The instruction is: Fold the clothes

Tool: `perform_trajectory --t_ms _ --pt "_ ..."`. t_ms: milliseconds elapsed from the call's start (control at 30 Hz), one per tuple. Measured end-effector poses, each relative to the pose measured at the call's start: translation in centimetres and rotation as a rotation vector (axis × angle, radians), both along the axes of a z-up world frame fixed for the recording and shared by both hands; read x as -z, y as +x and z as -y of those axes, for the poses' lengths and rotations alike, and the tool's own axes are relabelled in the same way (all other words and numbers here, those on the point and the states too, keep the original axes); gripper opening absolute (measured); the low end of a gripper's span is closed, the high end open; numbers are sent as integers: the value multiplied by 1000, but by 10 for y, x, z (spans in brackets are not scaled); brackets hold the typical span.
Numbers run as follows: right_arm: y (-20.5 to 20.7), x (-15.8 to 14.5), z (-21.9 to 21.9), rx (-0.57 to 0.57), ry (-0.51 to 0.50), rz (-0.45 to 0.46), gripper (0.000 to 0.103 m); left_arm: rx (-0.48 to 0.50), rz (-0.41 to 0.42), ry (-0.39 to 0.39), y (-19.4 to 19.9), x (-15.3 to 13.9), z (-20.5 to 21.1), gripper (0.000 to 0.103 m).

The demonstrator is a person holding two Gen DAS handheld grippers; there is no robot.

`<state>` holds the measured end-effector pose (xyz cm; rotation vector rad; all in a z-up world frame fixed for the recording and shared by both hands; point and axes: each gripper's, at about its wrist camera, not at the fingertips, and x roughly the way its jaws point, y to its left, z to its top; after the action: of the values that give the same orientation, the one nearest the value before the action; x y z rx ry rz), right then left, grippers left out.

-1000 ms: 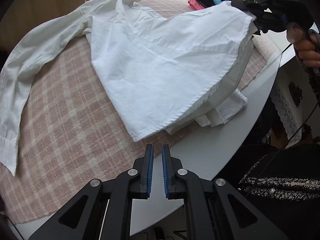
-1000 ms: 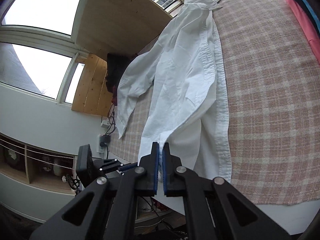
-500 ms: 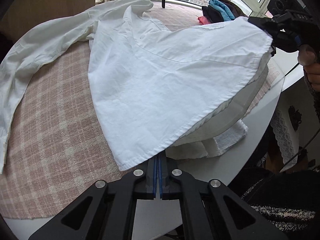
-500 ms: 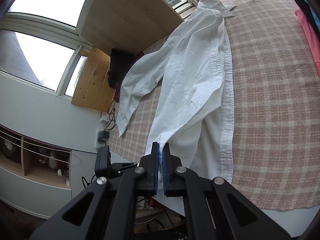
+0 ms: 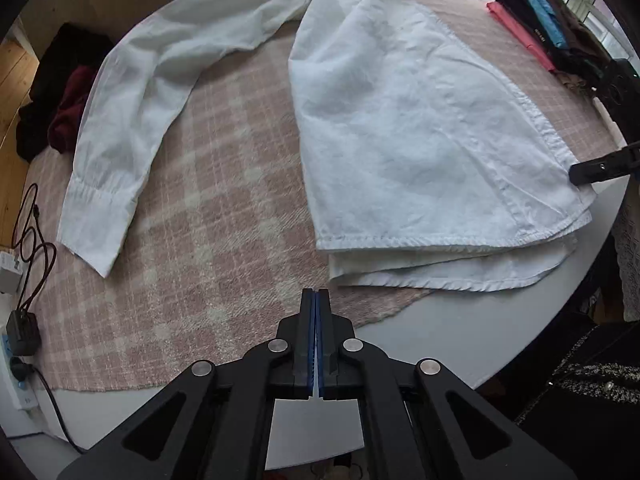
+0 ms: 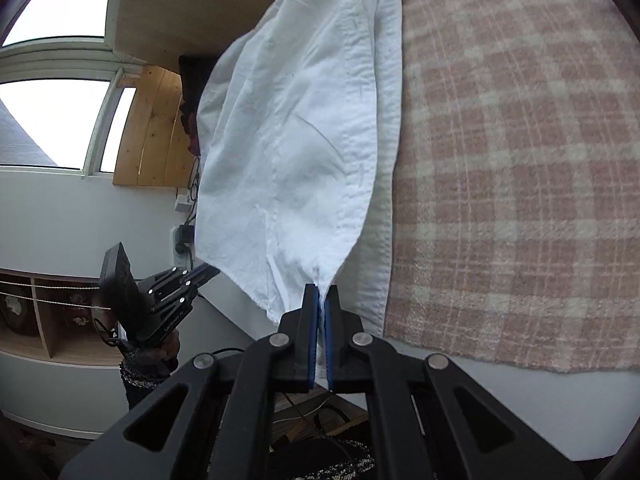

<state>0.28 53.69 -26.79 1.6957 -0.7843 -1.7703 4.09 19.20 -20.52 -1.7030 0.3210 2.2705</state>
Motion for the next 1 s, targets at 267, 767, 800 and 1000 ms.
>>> perform_trajectory --t_ms 267,767,800,1000 --pt "7 10 16 -45 28 -8 5 -1 -53 53 9 -15 11 2" --pt "8 8 21 -62 86 -24 3 56 18 146 -29 28 -16 4" --pt "8 6 23 -63 85 -36 3 60 23 149 -31 31 -17 4" --pt "21 -30 8 -21 -62 -55 2 84 1 128 -29 22 -17 4"
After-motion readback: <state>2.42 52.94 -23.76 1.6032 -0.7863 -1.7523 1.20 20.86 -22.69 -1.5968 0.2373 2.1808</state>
